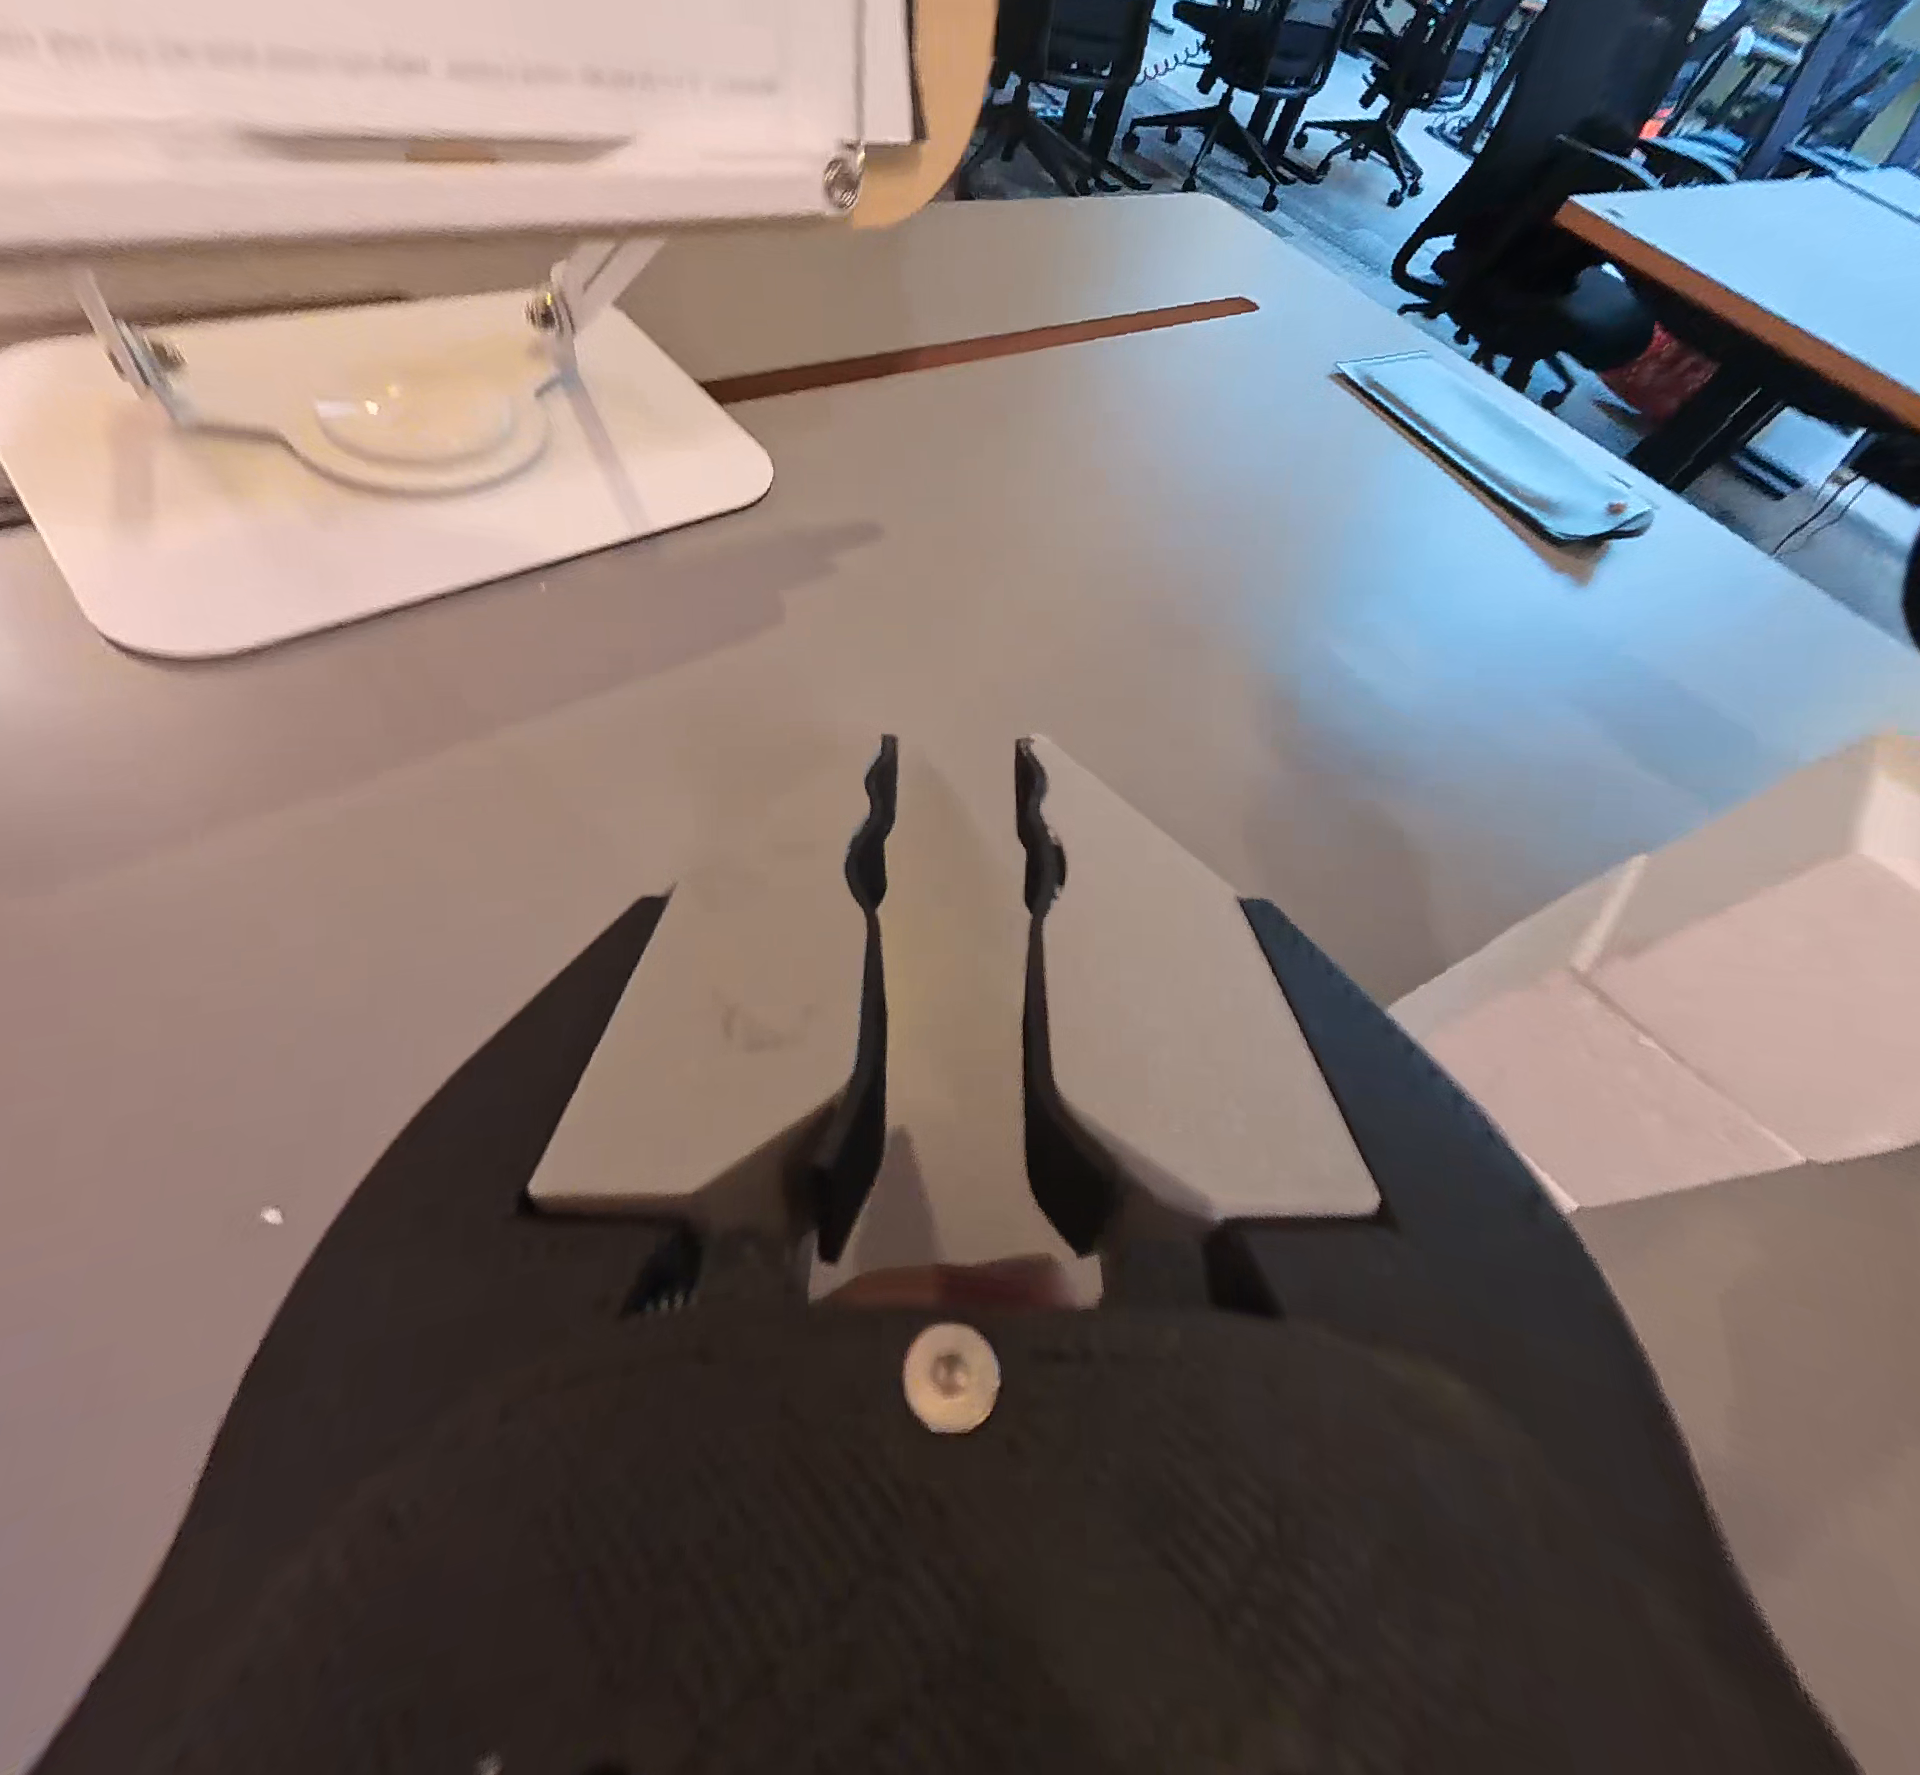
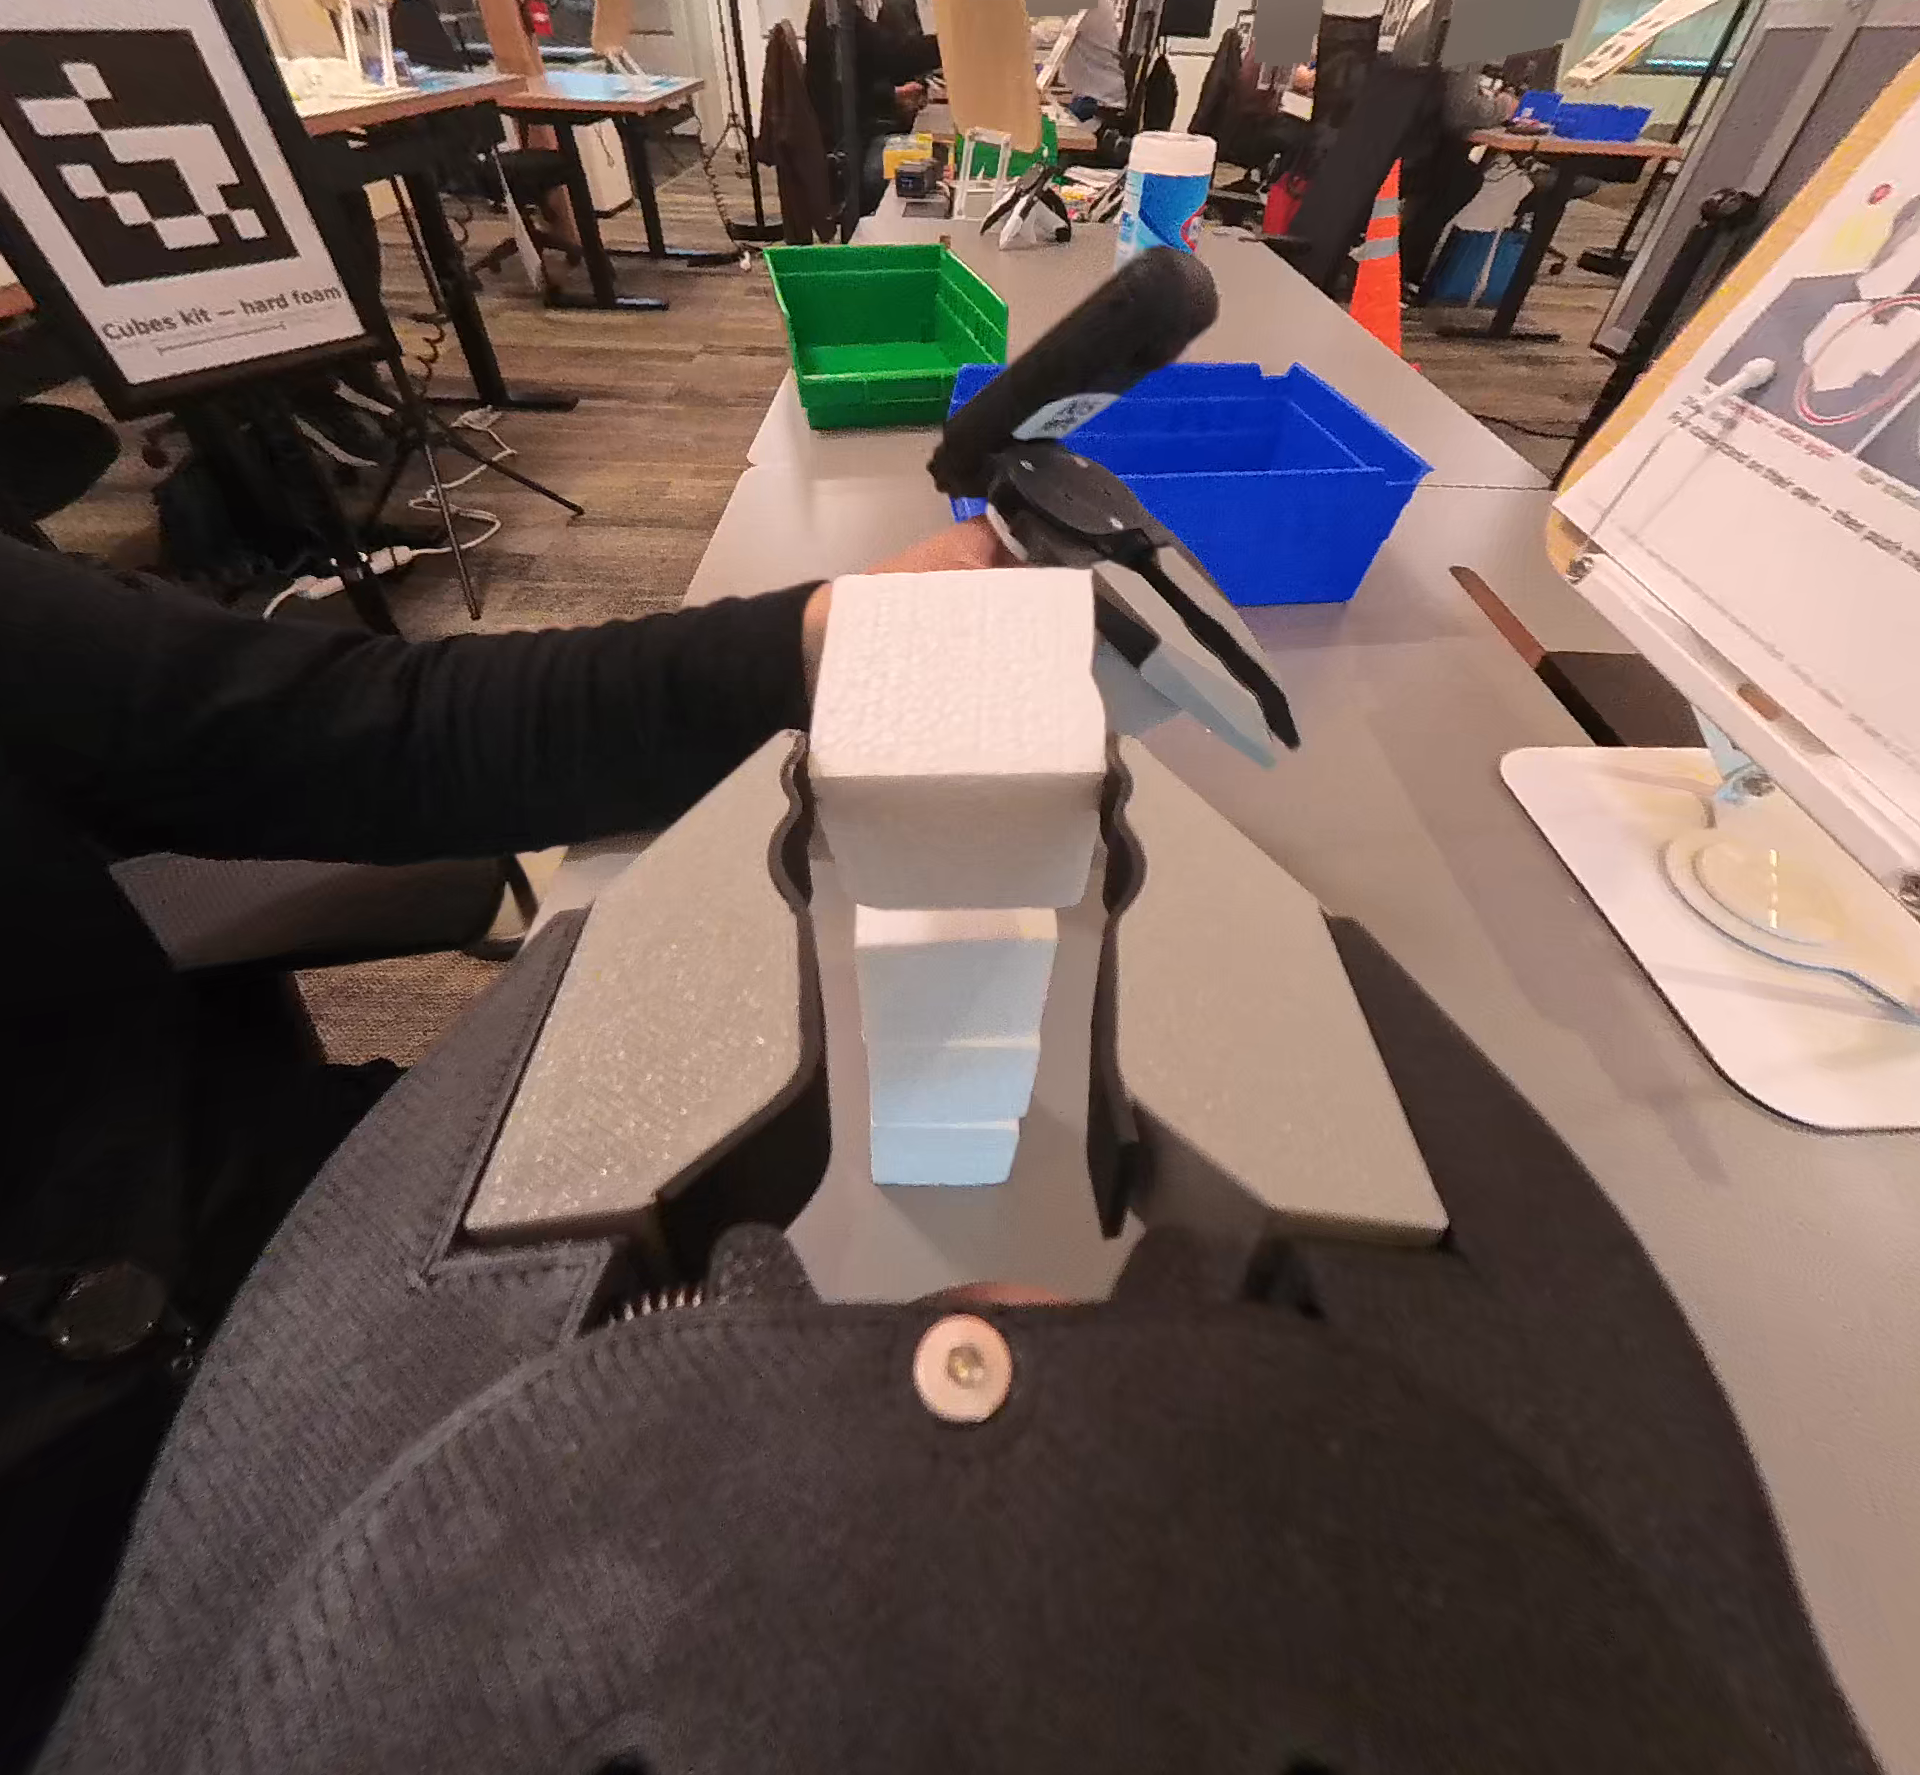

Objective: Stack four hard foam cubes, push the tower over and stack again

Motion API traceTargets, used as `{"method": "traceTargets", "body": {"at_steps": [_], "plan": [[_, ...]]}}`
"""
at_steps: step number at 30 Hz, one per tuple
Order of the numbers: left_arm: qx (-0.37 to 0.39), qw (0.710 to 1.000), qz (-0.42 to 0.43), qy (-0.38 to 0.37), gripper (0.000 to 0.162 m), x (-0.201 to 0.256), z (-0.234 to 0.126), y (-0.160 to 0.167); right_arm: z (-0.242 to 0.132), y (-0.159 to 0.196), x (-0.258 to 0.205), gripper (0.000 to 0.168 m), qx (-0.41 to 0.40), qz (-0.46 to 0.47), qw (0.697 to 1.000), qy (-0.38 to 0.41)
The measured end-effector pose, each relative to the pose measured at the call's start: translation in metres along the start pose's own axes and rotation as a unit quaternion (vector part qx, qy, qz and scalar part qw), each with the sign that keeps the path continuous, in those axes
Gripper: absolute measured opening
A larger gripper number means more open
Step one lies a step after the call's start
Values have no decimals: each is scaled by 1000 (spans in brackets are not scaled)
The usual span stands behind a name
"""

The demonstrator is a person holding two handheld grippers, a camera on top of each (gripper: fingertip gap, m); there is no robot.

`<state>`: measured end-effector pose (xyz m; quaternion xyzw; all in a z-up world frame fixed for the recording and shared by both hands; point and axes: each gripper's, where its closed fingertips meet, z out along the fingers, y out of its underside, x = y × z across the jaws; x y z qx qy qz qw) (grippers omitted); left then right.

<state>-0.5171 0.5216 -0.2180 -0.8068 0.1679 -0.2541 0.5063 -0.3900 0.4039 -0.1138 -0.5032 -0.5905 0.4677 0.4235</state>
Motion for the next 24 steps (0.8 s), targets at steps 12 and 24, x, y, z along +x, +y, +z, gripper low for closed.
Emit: {"method": "traceTargets", "body": {"at_steps": [12, 24], "plan": [[26, 999, -16, 19, 22, 6, -5, -10, 2, 8, 0, 53, 10, 1, 1000, 19], [-36, 999, 26, -28, 24, -5, 8, 11, 11, -1, 6, 53, -36, -24, 999, -9]]}}
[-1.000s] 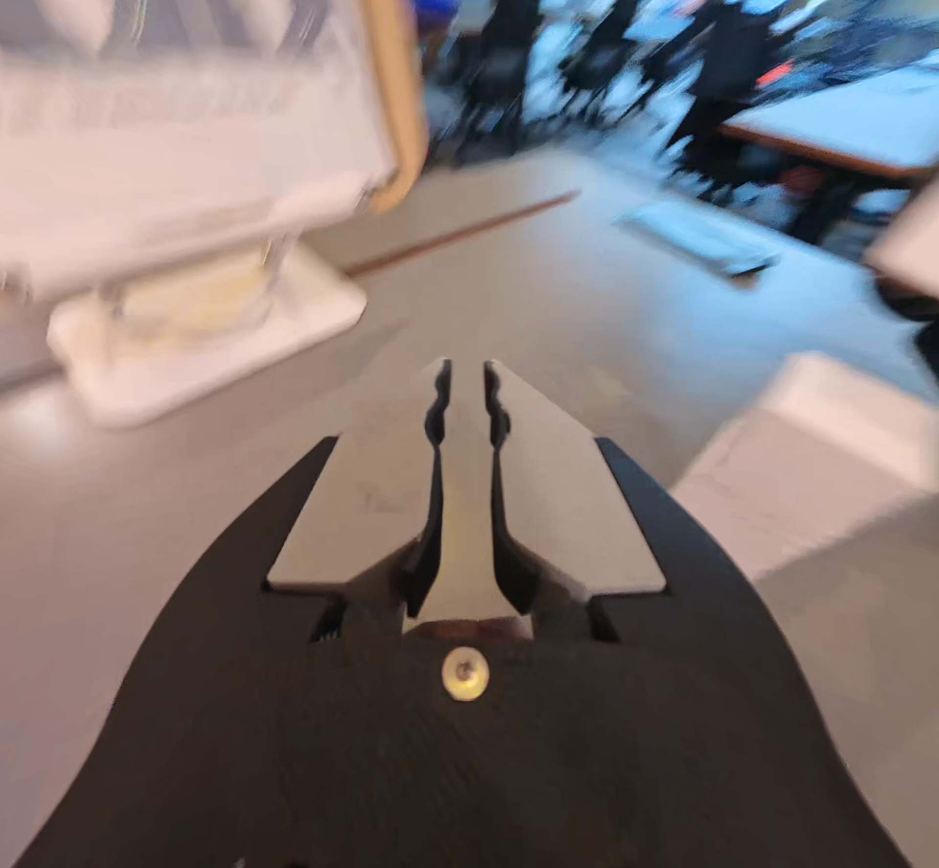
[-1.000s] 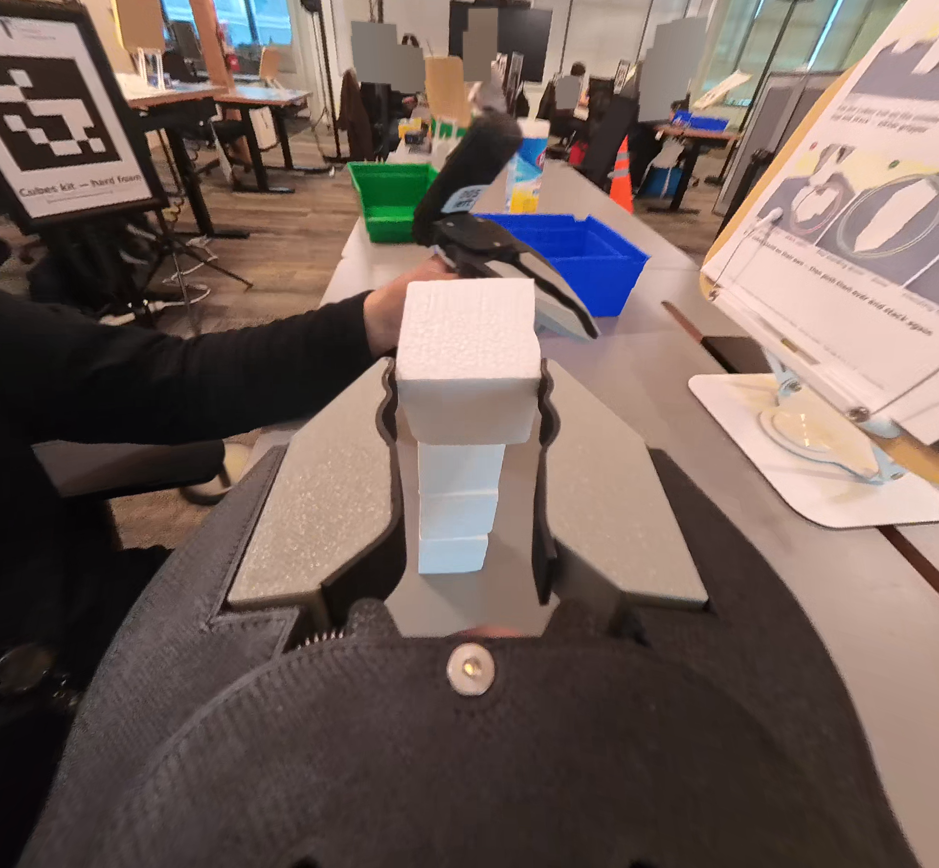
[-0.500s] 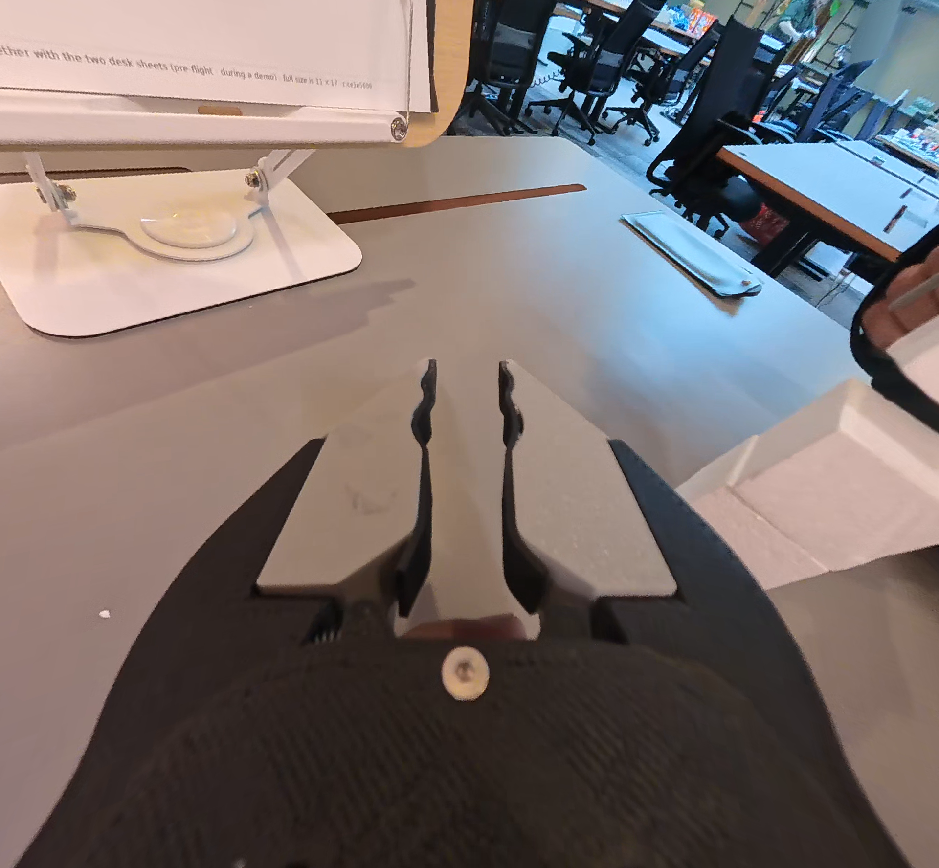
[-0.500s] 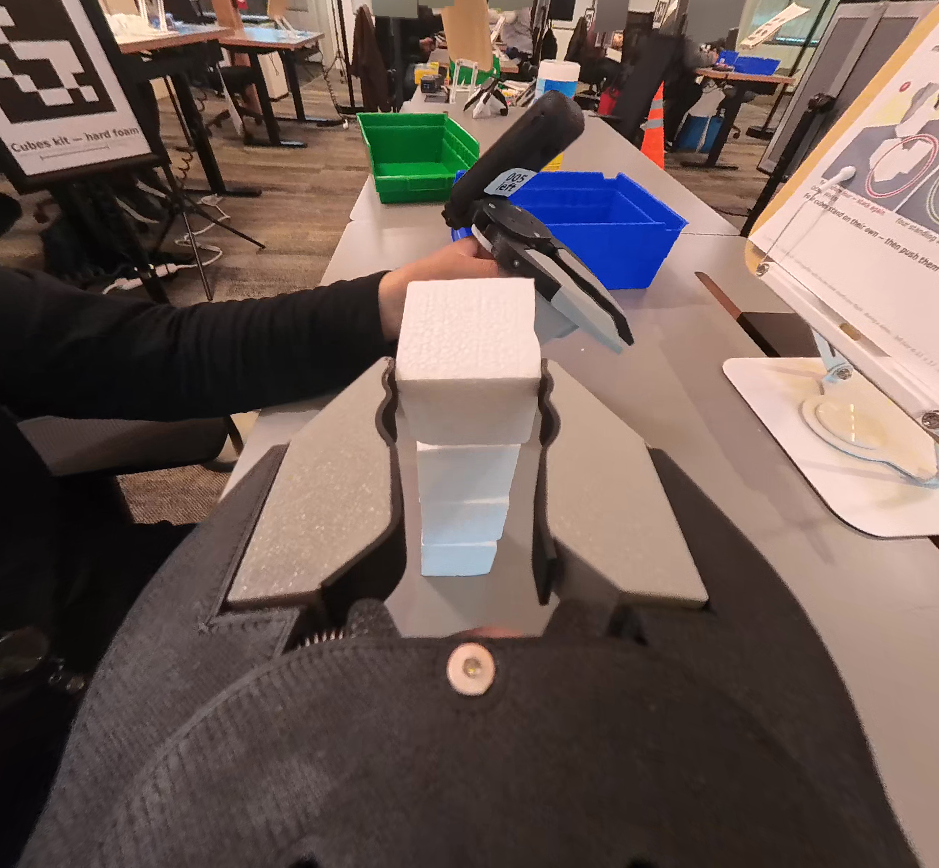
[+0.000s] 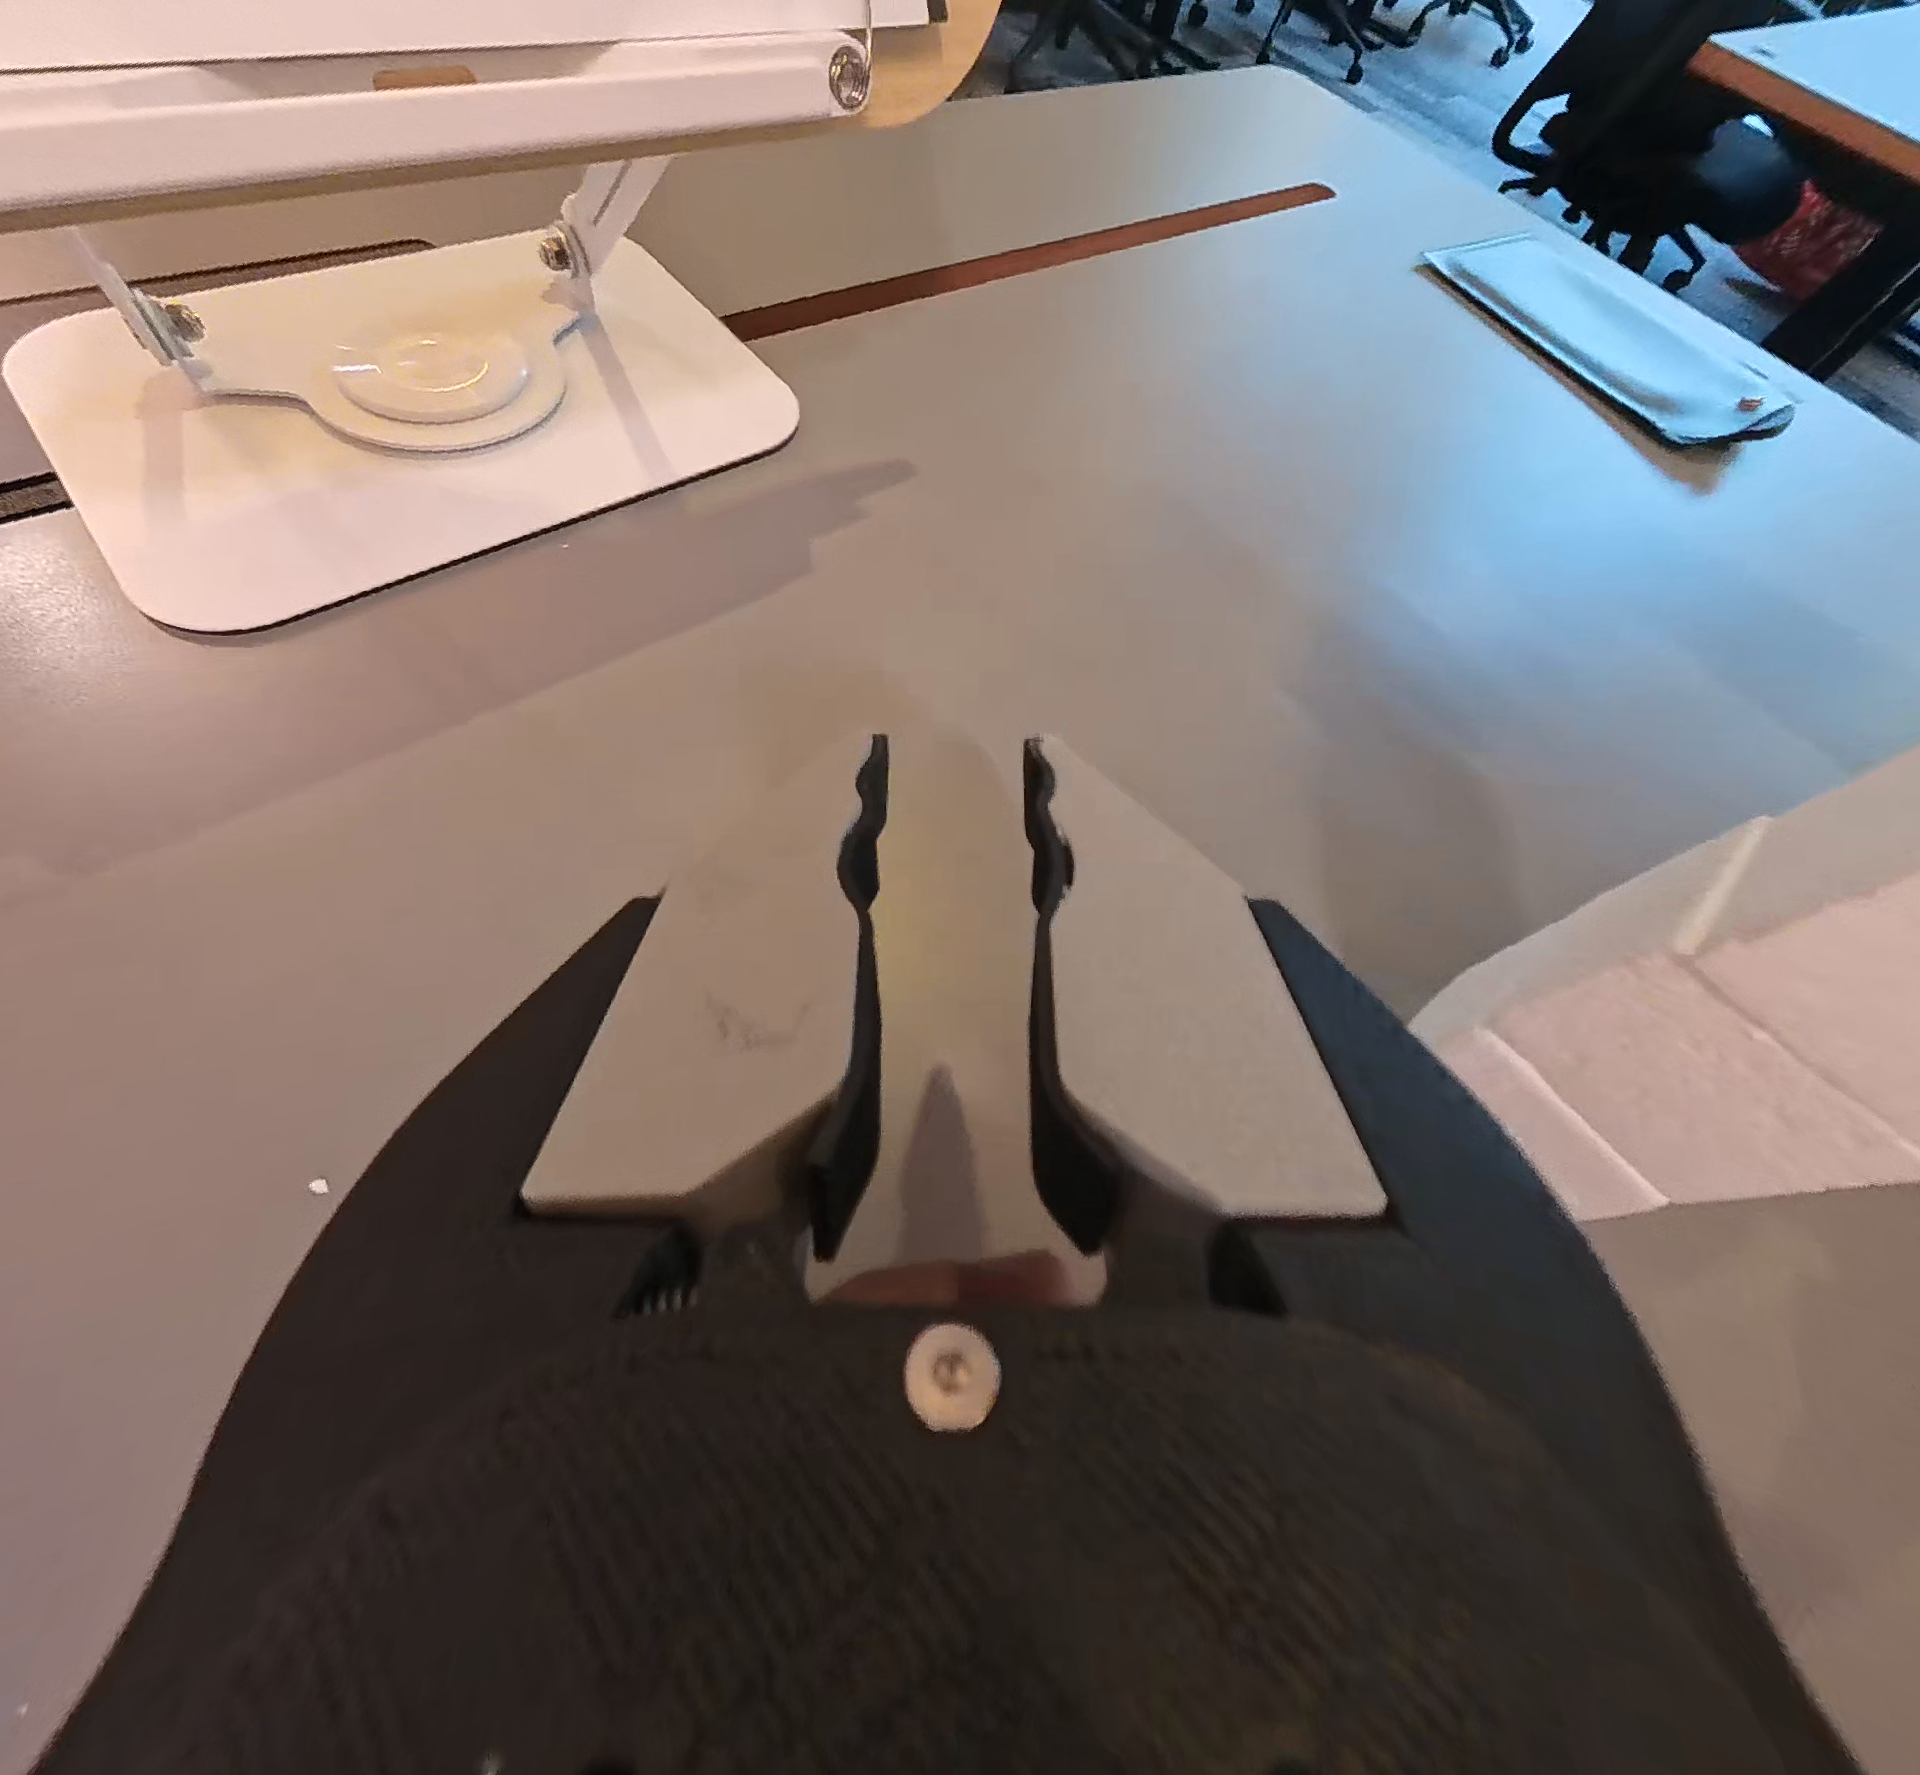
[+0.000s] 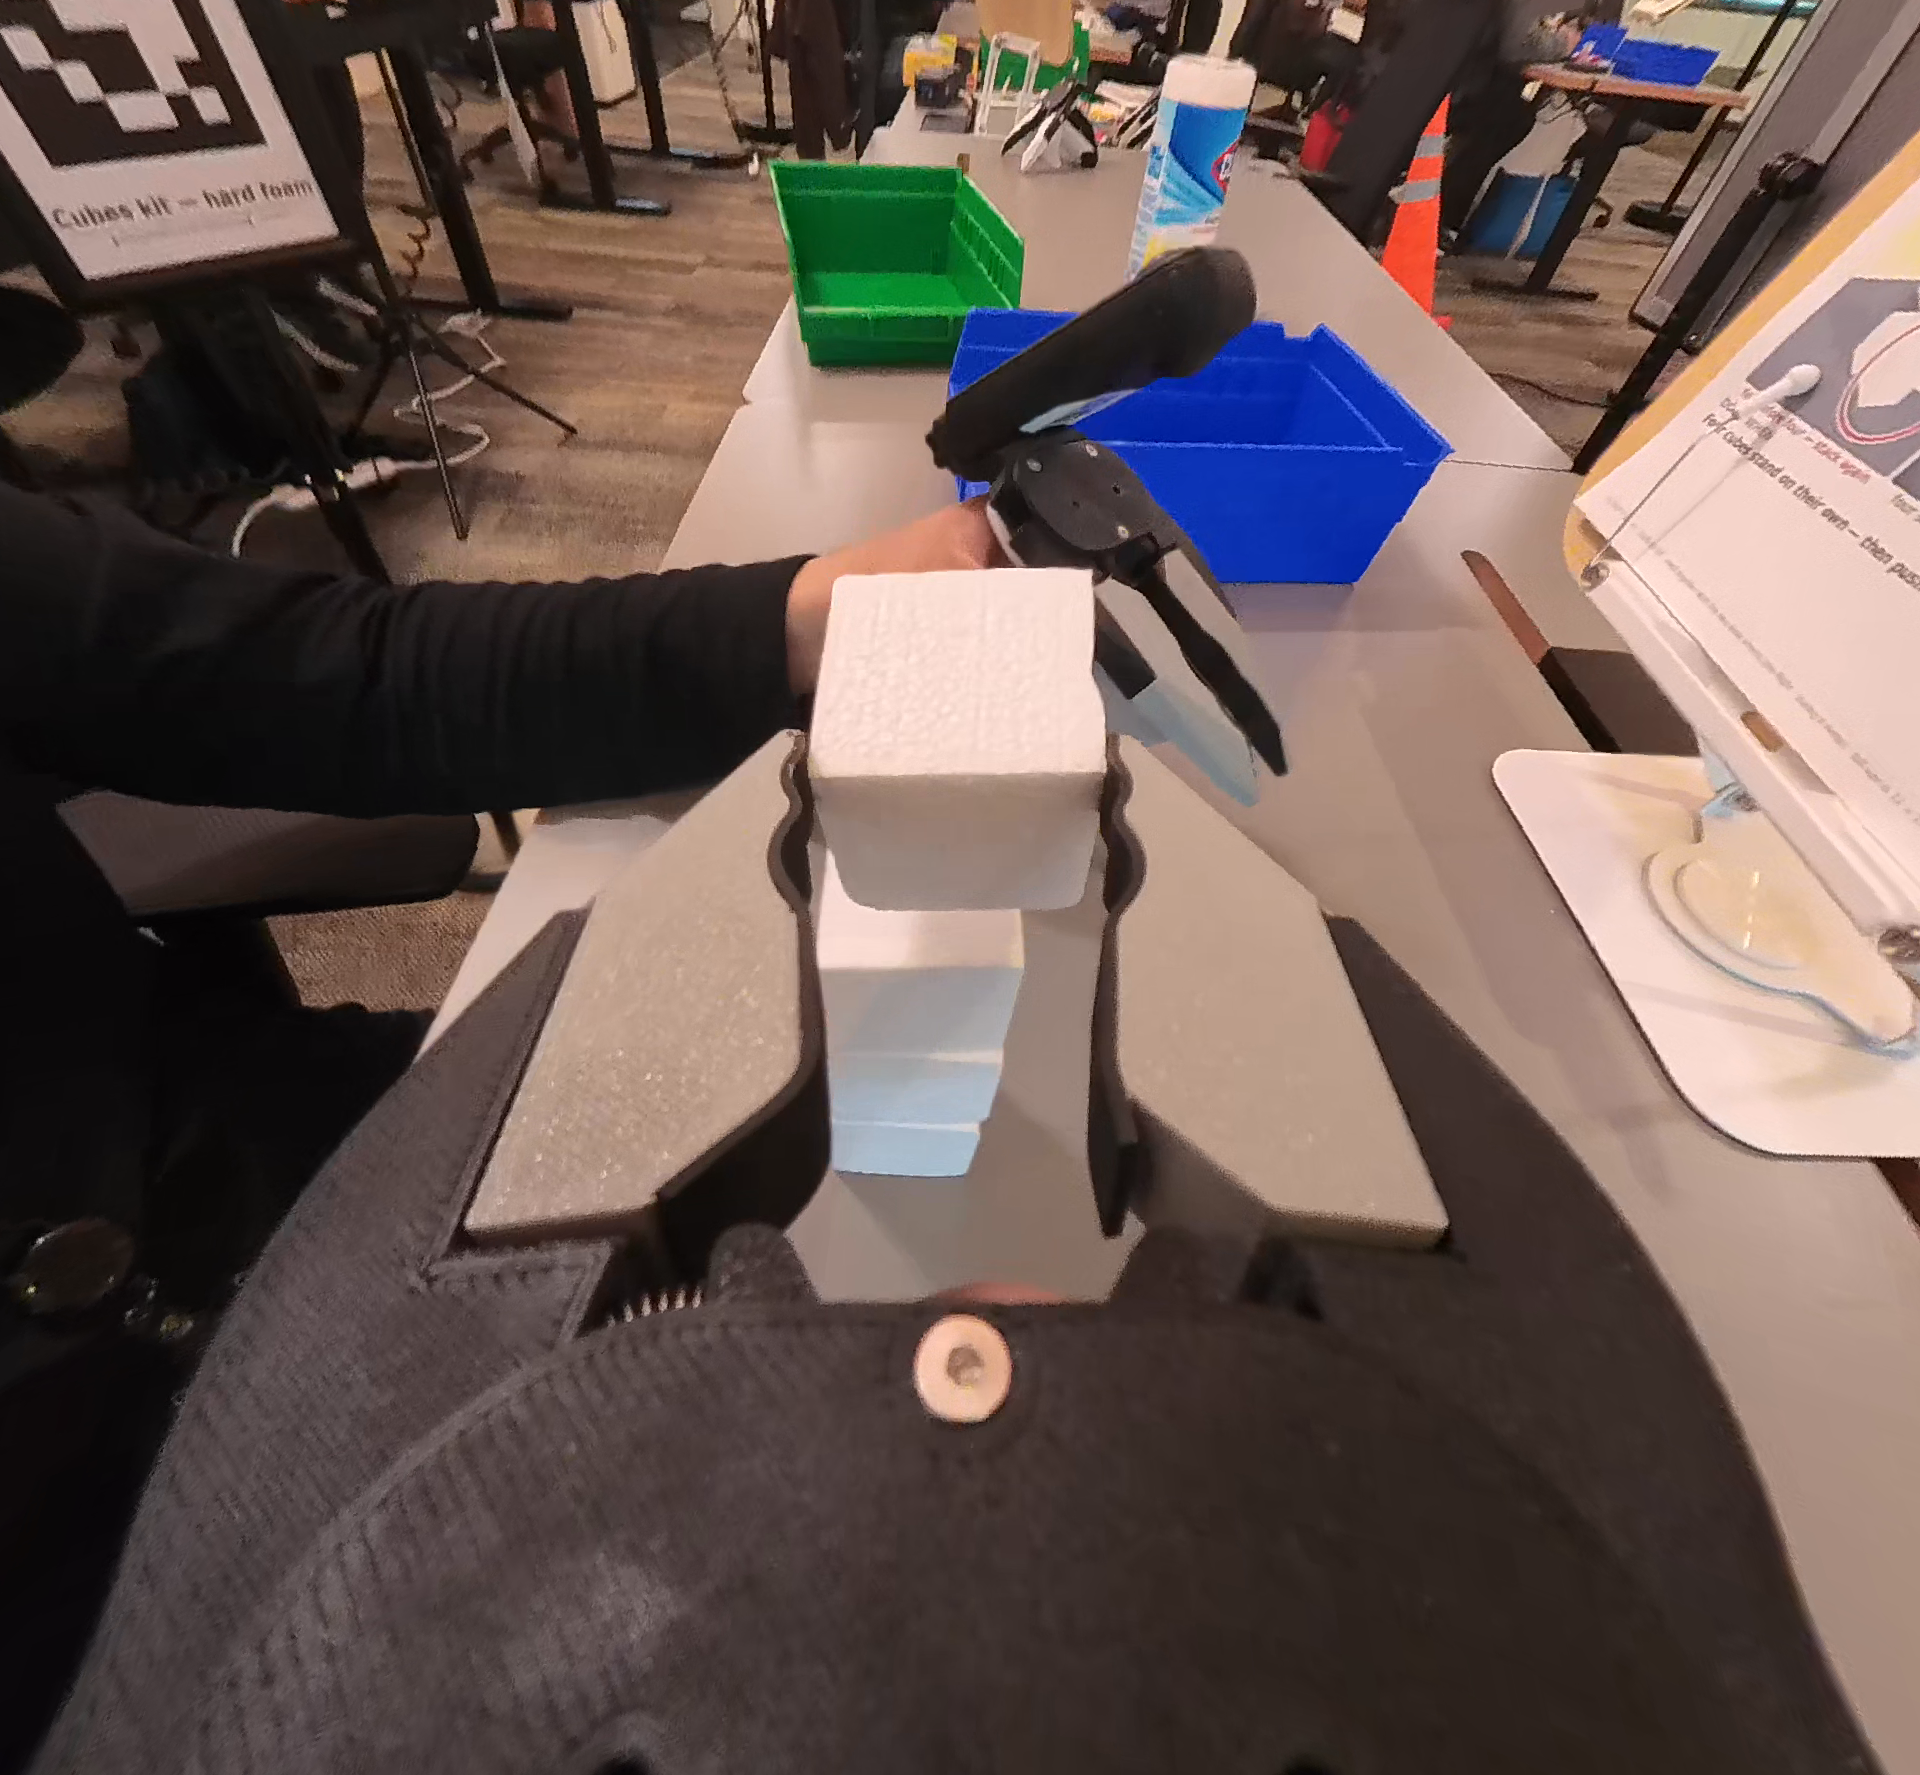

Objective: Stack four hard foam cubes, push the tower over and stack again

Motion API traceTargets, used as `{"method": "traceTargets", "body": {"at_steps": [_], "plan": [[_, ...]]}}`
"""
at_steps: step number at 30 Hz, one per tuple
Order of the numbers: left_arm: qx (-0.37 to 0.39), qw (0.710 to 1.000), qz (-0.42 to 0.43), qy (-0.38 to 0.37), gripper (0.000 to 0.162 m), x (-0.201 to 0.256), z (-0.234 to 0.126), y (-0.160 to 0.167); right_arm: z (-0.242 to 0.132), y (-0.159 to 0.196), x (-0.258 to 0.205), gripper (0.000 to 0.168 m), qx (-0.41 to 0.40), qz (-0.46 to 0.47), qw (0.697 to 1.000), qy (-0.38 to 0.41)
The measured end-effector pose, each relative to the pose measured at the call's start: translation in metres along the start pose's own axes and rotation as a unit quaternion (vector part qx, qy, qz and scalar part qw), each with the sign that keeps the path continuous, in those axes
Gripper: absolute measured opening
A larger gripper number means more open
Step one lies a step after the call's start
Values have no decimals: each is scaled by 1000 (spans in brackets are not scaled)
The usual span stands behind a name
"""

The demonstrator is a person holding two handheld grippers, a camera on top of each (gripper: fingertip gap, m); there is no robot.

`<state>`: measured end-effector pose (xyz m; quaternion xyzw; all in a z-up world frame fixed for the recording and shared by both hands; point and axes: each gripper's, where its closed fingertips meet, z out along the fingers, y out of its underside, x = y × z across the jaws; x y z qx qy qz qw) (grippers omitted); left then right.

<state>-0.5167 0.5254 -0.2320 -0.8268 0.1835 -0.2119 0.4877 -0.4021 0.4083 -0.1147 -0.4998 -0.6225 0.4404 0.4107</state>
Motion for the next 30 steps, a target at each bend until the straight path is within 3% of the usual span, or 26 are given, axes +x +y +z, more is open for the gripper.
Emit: {"method": "traceTargets", "body": {"at_steps": [6, 11, 30], "plan": [[-9, 1000, 8, -7, 24, -1, 2, 3, 5, -12, -2, 53, -5, -33, 999, -19], [-9, 1000, 11, -6, 24, 2, 4, 3, 6, 6, 0, 53, -33, -18, 999, -37], [-17, 1000, 10, -9, 23, -1, 6, 7, 5, 11, -3, 53, -47, 29, 998, -9]]}}
